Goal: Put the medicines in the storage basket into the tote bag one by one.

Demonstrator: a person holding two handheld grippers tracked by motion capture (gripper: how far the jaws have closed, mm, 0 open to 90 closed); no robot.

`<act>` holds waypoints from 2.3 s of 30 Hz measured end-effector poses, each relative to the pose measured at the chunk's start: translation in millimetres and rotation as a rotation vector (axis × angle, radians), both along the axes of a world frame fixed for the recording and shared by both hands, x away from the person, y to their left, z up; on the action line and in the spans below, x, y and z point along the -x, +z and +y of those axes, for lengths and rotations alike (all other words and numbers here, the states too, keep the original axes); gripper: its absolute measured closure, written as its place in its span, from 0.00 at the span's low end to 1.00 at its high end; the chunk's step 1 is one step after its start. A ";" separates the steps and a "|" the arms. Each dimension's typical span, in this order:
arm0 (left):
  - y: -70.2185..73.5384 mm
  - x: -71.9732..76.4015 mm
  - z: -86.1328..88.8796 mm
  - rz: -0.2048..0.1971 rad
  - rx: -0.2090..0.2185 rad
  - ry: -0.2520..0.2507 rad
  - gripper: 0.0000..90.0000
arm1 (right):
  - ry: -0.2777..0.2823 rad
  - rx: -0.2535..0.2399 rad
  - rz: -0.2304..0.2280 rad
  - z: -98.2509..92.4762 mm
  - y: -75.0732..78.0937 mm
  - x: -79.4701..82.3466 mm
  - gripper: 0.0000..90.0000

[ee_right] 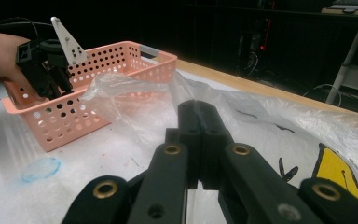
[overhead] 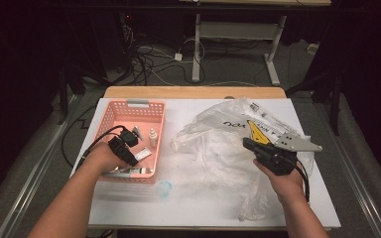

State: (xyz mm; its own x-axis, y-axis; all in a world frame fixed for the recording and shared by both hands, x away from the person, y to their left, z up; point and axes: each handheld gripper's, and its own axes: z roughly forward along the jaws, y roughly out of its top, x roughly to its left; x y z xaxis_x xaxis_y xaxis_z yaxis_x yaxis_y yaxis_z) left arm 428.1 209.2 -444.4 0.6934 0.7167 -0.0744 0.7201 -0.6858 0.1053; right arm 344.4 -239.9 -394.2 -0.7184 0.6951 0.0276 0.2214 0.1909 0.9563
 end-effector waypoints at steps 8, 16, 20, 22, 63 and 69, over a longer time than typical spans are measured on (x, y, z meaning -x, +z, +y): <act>9.9 0.2 9.8 -0.077 0.091 0.070 0.75 | 0.002 0.003 -0.003 0.2 -0.4 -0.3 1.00; 20.4 3.9 21.3 -0.195 0.203 0.158 0.75 | 0.002 0.000 -0.002 0.4 -0.2 0.2 1.00; 24.3 7.9 25.6 -0.254 0.234 0.194 0.75 | 0.001 -0.002 0.001 0.7 -0.1 0.7 1.00; 26.3 10.0 27.7 -0.280 0.253 0.211 0.75 | 0.003 -0.001 -0.003 0.7 0.0 0.7 1.00; 35.3 82.6 16.7 -0.560 0.558 0.227 0.75 | 0.008 0.006 -0.016 1.7 1.3 3.7 1.00; 37.1 97.1 11.5 -0.617 0.568 0.202 0.75 | 0.009 0.004 -0.016 1.2 1.6 4.9 1.00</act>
